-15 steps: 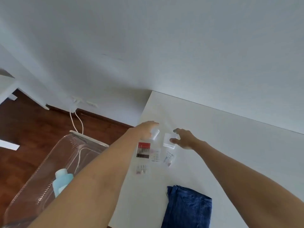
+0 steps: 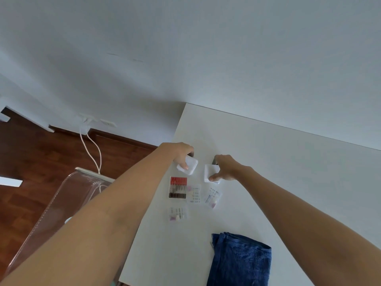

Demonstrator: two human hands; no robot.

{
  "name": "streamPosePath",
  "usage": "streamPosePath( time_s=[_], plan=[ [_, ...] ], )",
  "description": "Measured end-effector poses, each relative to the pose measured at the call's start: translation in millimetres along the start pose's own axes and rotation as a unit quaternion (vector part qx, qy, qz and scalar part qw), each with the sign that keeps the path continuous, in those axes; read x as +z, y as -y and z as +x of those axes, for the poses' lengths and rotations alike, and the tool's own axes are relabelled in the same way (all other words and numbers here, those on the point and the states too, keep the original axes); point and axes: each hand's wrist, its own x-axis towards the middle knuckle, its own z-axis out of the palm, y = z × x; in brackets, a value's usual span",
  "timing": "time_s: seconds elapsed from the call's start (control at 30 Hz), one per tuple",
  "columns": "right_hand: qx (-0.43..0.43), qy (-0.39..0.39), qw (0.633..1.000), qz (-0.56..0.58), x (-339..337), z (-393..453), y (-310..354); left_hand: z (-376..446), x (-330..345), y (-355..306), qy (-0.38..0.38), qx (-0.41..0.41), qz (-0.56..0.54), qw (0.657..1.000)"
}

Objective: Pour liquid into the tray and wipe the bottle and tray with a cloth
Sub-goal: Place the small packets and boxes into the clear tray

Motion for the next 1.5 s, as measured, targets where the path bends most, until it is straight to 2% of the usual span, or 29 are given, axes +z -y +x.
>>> streamPosePath(
  time_s=[0.2,0.43,0.63,0.77,0.87,0.97,1.07,1.13,1.2,1.27,1.37,1.5],
  plan=[
    [0.014,0.024,1.0,-0.011,-1.4,2.2,3.4,7.0,-2.1,-2.2,0.061,-0.021,0.043,0.997],
    [0.015,0.018,1.0,-0.004,-0.4,0.6,3.2,5.9,11.8,-0.9,0.021,-0.012,0.081,0.996],
    [0.017,-0.019,0.999,0.04,8.3,-5.3,-1.6,-8.8,32.7,1.0,-0.028,0.02,-0.042,0.999],
    [0.045,-0.109,0.979,0.166,11.5,-14.0,-6.7,-19.5,46.8,3.7,-0.083,0.041,-0.151,0.984],
    [0.07,-0.145,0.939,0.304,9.6,-20.5,0.3,-33.0,52.7,9.5,-0.123,0.033,-0.231,0.965],
    [0.041,-0.149,0.891,0.427,6.5,-26.3,20.7,-56.7,56.0,23.8,-0.162,0.028,-0.358,0.919],
    [0.007,-0.121,0.861,0.494,12.2,-33.1,55.4,-90.5,62.8,46.6,-0.173,0.026,-0.498,0.849],
    [-0.013,-0.081,0.837,0.542,23.2,-36.4,84.8,-113.2,71.7,65.2,-0.178,0.021,-0.582,0.793],
    [-0.026,-0.033,0.805,0.592,39.4,-38.1,115.5,-134.9,84.7,85.3,-0.184,0.007,-0.668,0.721],
    [-0.017,0.006,0.787,0.617,58.2,-37.9,146.7,-155.1,102.2,109.4,-0.195,-0.019,-0.724,0.661],
    [0.004,0.057,0.768,0.638,91.2,-33.2,188.4,-179.3,133.3,149.3,-0.213,-0.07,-0.751,0.621],
    [0.028,0.098,0.792,0.602,136.9,-22.6,225.8,-189.3,171.4,193.1,-0.251,-0.171,-0.758,0.577]
  ],
)
